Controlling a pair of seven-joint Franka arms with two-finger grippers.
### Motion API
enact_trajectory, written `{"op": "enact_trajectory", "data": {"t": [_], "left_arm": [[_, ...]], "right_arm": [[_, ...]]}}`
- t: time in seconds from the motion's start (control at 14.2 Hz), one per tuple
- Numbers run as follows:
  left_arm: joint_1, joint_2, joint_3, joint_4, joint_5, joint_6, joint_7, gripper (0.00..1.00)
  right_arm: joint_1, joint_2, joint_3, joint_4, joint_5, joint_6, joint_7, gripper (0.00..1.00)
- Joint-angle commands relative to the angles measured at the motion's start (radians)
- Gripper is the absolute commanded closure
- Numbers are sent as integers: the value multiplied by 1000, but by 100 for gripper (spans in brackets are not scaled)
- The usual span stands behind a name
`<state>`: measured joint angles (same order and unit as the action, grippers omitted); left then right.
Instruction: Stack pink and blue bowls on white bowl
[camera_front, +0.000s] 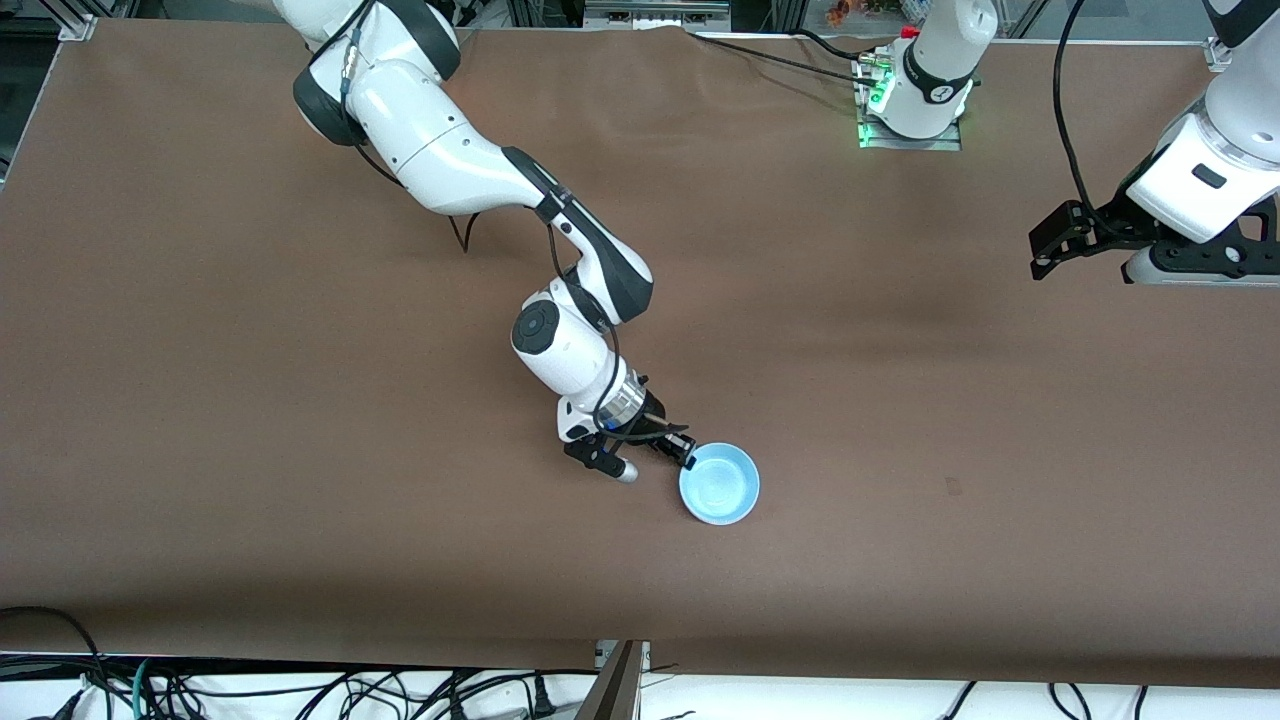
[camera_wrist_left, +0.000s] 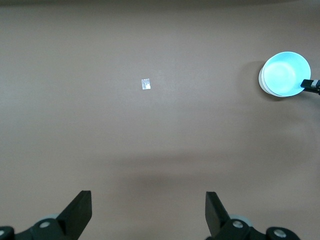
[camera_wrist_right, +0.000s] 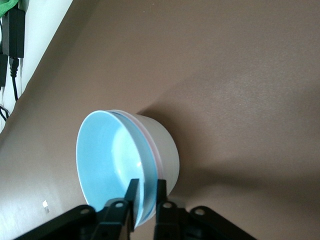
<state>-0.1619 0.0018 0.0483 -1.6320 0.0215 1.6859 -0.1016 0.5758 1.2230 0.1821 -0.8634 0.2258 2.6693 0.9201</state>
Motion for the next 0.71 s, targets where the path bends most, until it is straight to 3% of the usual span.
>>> {"op": "enact_trajectory", "data": {"t": [0.0, 0.07, 0.35, 0.49, 0.63], "left_arm": [[7, -22, -2, -19, -22, -5, -3, 0], [7, -20, -2, -17, -22, -8, -4, 0], [13, -11, 4, -14, -14, -8, -3, 0], [28, -8, 4, -12, -14, -6, -3, 0], [44, 6, 4, -8, -15, 0, -1, 0]], "right_arm": [[-5, -19, 0, 60, 4, -100, -10, 18], [-5, -28, 0, 61, 6, -107, -10, 1], [-56, -147, -13, 58, -6, -358, -23, 0], [-103, -236, -32, 47, -84, -519, -114, 0], [-189, -324, -33, 12, -102, -726, -251, 0]]}}
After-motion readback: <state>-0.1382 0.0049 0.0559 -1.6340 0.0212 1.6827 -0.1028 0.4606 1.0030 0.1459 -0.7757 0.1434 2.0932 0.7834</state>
